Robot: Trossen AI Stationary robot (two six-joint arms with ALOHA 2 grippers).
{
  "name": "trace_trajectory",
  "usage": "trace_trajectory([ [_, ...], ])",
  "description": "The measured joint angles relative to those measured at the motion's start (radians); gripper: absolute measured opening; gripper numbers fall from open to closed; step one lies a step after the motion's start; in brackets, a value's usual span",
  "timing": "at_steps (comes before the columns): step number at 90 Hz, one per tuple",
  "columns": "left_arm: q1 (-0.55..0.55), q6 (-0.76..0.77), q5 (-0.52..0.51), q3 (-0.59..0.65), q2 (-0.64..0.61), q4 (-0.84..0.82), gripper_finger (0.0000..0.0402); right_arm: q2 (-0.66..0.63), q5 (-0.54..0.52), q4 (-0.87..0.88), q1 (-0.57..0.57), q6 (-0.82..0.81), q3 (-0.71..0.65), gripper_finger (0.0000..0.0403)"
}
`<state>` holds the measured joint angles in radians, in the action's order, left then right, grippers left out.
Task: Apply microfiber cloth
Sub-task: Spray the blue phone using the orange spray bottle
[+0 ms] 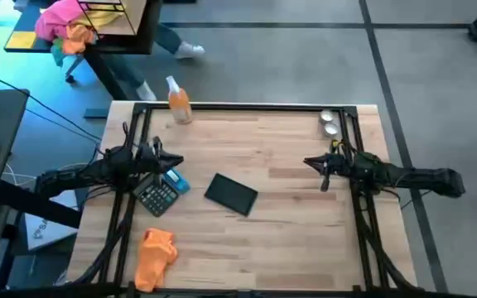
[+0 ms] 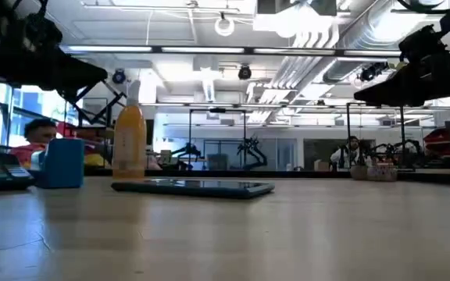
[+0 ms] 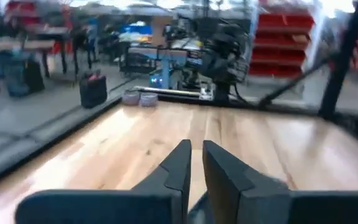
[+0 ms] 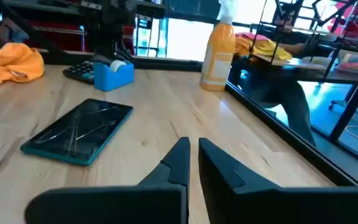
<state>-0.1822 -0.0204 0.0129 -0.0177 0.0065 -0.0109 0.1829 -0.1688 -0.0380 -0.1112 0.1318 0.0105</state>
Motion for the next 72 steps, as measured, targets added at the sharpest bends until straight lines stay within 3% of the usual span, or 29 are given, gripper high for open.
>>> trace_trajectory([
  [27, 0.000, -0.035, -0.007, 0.000, 0.000, 0.001, 0.0026, 0.000, 0.000, -0.004, 0.000, -0.002, 0.000, 0.0003],
  [39, 0.000, -0.001, -0.006, 0.000, 0.000, 0.114, 0.0026, 0.002, 0.035, -0.116, 0.000, -0.112, 0.000, 0.0003],
  [45, 0.000, 0.093, 0.012, 0.000, 0.000, 0.177, 0.0026, 0.006, 0.056, -0.248, 0.000, -0.241, 0.000, 0.0003],
  [56, 0.000, 0.230, -0.022, 0.000, 0.000, 0.307, 0.0026, 0.004, 0.078, -0.448, 0.001, -0.652, 0.000, 0.0003],
  [64, 0.000, 0.193, -0.118, 0.000, 0.007, 0.396, 0.0026, 0.014, -0.030, -0.502, 0.001, -0.712, 0.000, 0.0003],
  [72, 0.000, 0.197, -0.126, 0.000, 0.007, 0.447, 0.0026, 0.019, -0.122, -0.511, 0.001, -0.764, 0.000, 0.0003],
])
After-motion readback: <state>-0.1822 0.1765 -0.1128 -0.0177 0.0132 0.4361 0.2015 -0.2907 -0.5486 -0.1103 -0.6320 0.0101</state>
